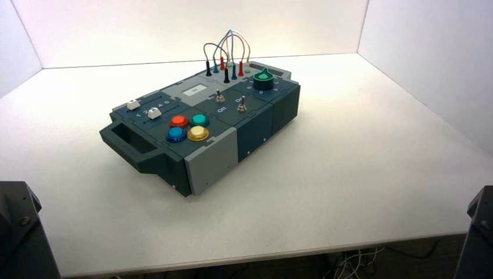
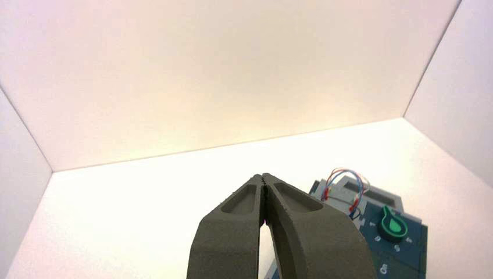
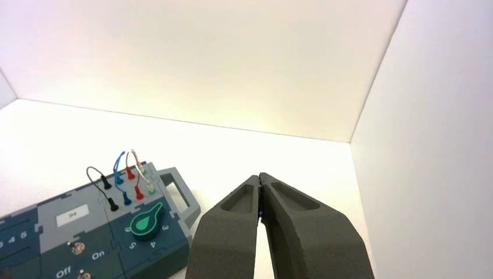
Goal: Move the left gripper to the left.
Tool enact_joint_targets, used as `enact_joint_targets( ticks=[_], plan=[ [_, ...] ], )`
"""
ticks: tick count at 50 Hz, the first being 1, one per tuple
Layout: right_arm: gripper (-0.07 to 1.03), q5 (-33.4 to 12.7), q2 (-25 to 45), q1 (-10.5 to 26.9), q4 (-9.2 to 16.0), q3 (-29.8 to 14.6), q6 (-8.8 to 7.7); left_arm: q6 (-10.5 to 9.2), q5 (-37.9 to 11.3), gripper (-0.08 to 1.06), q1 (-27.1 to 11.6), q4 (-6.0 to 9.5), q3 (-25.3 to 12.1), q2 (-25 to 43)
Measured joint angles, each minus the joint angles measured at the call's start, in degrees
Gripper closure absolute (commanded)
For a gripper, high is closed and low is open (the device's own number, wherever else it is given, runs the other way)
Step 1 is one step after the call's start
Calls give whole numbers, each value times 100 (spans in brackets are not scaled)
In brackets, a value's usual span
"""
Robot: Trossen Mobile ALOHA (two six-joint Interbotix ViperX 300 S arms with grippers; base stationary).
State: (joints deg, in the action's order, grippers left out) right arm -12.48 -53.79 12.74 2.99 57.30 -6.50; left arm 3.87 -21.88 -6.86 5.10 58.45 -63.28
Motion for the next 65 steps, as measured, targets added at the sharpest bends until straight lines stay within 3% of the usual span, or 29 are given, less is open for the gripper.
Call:
enact_joint_targets(
  ticks=[15,47,57,65],
  plan=[
    [99,-44,-18,-9,0,0,-9,9,176,101,0,0,-88,492],
    [99,-176,0,0,53,149,0,-62,123,101,44,0,-413,589],
    [99,-176,62,0,79,149,0,-53,123,101,554,0,-580,703],
    [99,-193,105,0,114,149,9,62,53,101,1107,-9,-756,686]
  ],
)
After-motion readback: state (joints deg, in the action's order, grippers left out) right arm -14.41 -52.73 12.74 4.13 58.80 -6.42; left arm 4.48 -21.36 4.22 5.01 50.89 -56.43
